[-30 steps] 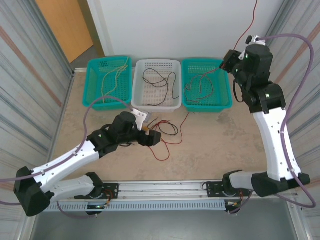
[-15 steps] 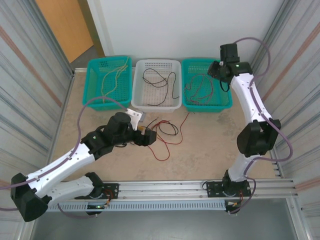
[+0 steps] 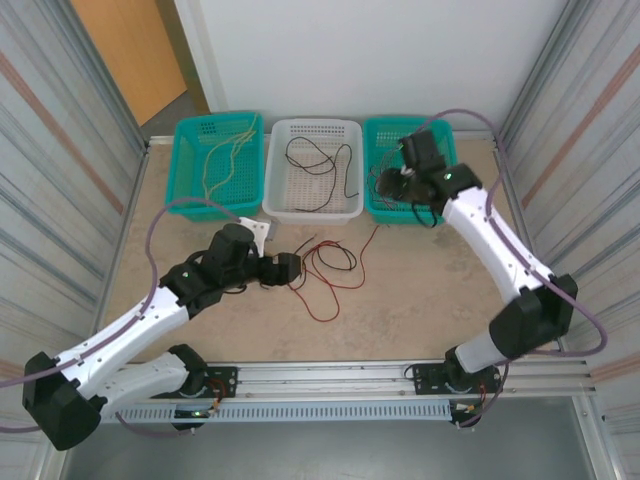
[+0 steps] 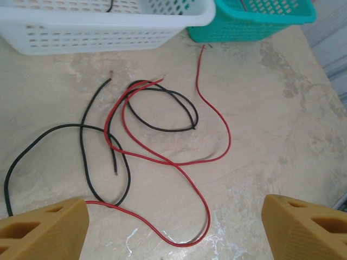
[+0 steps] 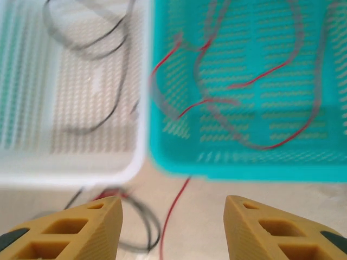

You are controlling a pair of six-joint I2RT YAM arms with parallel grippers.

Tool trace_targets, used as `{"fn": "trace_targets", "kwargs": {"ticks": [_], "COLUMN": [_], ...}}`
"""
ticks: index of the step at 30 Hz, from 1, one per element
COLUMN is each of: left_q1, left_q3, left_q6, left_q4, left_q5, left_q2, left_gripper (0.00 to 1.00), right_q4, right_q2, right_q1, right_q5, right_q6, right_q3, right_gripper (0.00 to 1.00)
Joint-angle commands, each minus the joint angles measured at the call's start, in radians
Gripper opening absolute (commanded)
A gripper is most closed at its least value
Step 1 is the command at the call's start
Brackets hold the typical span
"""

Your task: Untangle the cables

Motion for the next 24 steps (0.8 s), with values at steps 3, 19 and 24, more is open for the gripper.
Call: {"fn": "trace_targets", "kwargs": {"ticks": [3,19,24], "left_q1": [0.065,0.096,0.095], "left_q3": [-0.022,-0.05,-0.038], "left_q6": [-0.051,-0.087,-0.073], "left_q4": [0.036,0.045,0.018], "left_q5": [0.045,0.1,0.094], "left_q2": [-0.022,-0.048,-0.055], "left_gripper": [0.83,0.82,0.82], "right_q4": [0.075,0.252,0.247], "right_q2": [-0.074,0.187,0.2], "right_q1": [0.192,0.271,0.269], "right_q5": [0.083,0.009,0.003], "right_q6": [0.156,0.335,0.336], "right_q3": [-0.256,-0.435,-0.448], "right_gripper": [0.54,0.45,0.29]}}
